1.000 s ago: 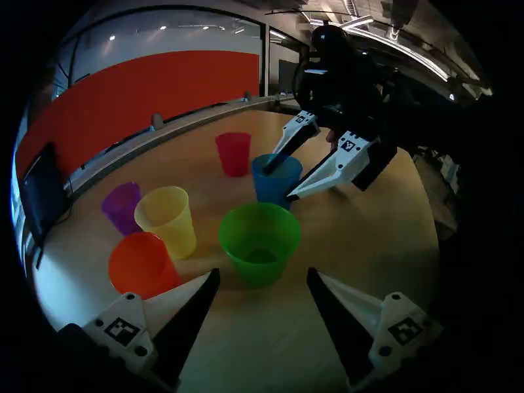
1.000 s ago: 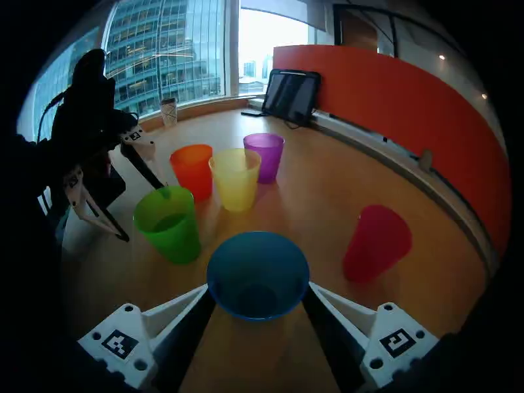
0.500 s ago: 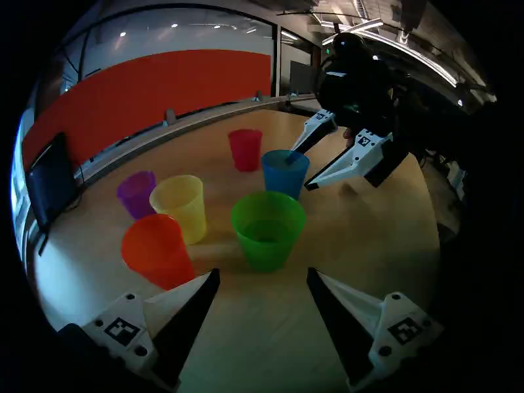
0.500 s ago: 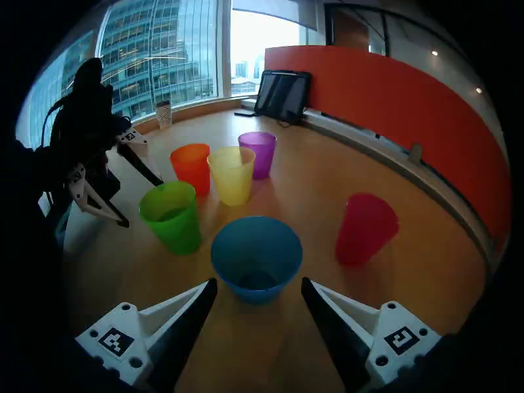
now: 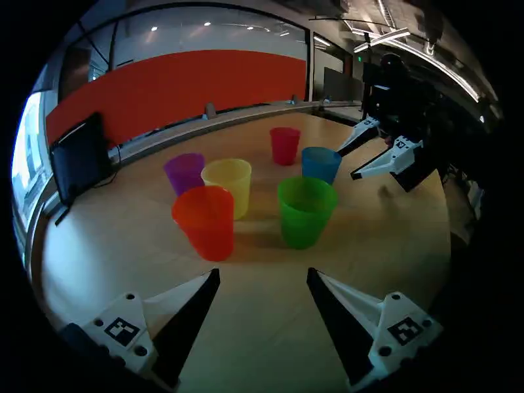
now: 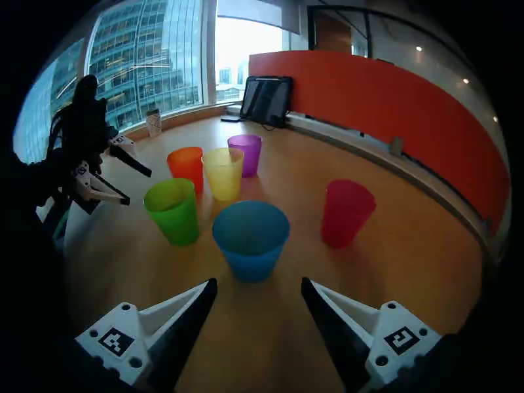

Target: Pour water

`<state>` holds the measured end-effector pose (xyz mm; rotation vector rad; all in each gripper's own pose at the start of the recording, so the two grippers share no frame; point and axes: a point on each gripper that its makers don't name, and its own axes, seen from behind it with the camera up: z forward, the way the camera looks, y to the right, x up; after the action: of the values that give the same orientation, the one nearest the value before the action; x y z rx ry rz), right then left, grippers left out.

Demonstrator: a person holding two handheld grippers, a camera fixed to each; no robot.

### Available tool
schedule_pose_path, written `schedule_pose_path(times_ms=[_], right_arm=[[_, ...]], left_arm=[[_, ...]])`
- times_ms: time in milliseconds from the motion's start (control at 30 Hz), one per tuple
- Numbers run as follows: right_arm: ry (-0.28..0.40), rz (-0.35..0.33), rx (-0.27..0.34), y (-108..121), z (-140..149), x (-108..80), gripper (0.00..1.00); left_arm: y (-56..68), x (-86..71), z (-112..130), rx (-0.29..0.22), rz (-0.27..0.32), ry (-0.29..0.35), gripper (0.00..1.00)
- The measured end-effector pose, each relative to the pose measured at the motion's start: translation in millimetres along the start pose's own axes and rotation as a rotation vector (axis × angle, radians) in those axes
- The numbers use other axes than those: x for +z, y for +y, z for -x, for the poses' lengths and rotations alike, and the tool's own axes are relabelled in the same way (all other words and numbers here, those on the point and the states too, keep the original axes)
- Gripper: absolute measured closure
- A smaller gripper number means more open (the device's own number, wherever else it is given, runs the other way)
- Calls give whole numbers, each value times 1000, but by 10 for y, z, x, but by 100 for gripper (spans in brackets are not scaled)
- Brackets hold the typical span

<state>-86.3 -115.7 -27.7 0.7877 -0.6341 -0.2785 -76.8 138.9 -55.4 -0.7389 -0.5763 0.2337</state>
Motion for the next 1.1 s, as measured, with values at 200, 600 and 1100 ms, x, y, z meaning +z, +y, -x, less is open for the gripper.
schedule_pose_path(times_ms=[200,600,1100], right_arm=[[3,53,13,71,65,-97,0],[63,193,41,306,16,-375,0],[232,383,135,622,-223,-700,0]], left_arm=[[-176,-109,23,-8,-65,11,1],[-584,-309,7,-86,-239,60,1],[-988,-522,-224,-157,-448,199,1]])
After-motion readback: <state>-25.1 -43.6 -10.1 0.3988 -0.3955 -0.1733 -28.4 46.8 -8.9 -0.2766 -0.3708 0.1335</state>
